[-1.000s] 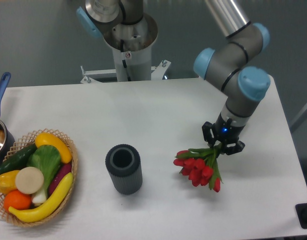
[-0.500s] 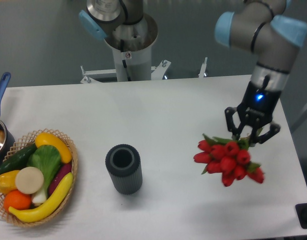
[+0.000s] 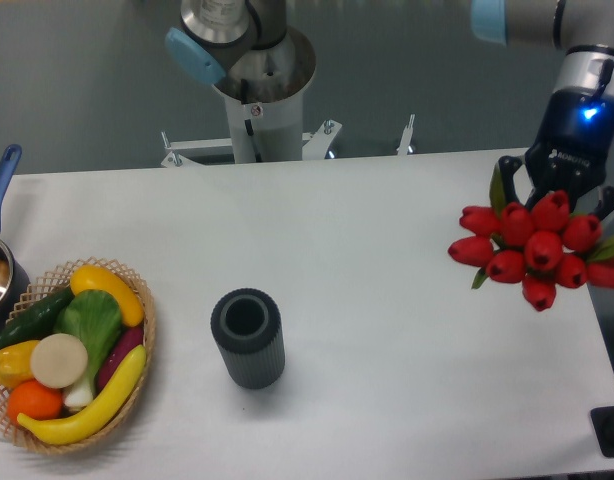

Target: Pick up the flowers from the table

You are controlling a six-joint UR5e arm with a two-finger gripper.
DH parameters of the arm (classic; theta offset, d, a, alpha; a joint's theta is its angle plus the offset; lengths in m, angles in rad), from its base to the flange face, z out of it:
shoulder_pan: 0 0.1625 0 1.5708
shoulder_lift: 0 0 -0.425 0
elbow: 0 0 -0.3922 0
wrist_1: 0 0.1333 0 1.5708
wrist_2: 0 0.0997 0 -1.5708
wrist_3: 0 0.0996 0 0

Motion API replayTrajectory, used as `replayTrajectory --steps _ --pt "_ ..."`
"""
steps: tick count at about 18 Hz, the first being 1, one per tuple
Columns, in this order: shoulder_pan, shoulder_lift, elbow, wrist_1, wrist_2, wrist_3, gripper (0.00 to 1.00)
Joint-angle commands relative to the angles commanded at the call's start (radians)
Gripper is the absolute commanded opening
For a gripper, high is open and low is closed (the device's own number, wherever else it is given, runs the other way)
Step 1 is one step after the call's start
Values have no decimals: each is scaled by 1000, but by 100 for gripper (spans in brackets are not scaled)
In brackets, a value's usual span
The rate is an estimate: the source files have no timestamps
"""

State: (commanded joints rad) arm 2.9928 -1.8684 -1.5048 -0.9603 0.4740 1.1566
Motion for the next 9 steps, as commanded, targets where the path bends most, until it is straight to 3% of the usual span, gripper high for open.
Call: replayTrajectory --steps 9 --pt "3 -2 0 2 -31 3 33"
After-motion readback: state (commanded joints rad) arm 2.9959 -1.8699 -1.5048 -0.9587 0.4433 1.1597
